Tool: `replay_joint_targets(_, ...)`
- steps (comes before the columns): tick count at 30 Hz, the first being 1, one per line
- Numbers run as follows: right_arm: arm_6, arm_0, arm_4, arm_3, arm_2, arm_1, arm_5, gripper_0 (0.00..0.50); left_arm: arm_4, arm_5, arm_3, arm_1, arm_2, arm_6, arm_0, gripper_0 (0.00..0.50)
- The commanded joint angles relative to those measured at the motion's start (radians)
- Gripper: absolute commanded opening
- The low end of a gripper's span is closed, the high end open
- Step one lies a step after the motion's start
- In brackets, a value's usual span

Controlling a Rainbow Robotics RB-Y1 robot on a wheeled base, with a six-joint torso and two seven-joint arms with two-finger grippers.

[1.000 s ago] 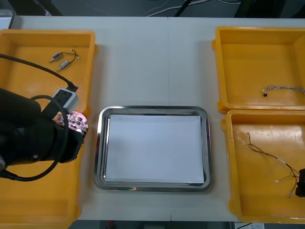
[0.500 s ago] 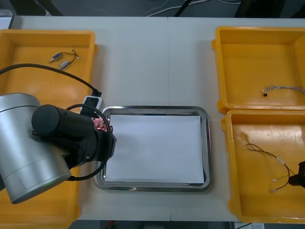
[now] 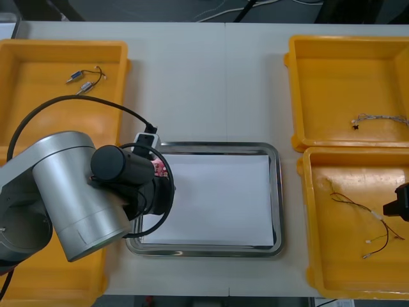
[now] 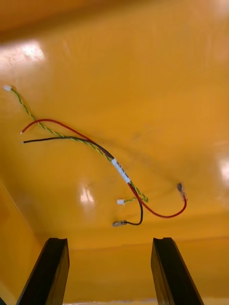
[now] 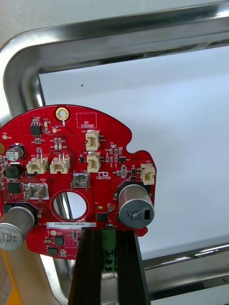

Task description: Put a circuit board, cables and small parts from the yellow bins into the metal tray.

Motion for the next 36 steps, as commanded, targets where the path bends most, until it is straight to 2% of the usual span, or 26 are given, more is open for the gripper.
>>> replay_joint_targets(1,0.136,-0.045,0.033,0.005,0.015,-0.046,0.007,0.5,-0.031,-0.006,0.0,-0.04,-0.053,-0.051,-0.031,0.0)
replay_joint_targets(12,0.435,-0.056,0.093,0.035,0.036,-0.075,0.007,0.5,-0.034,0.01,0.041,-0.069,-0.093,-0.058,-0.015,0.0)
replay_joint_targets(15,0.521,-0.056,0.155,0.035,0.071,-0.085,-0.026,0.5,-0.048,0.01,0.055,-0.075,-0.118,-0.06,-0.007,0.0)
replay_joint_targets(18,0.544,-0.056,0.168,0.037,0.076,-0.083,-0.038,0.5,-0.052,0.0,0.062,-0.078,-0.13,-0.062,-0.002,0.0)
replay_joint_targets(27,0.547,-0.048,0.15,0.041,0.082,-0.054,-0.063,0.5,-0.06,-0.009,0.075,-0.086,-0.164,-0.062,0.002,0.0)
replay_joint_targets(36,0.541,-0.004,0.179,0.045,0.147,-0.04,-0.173,0.5,-0.086,-0.024,0.111,-0.098,-0.192,-0.065,0.002,0.0)
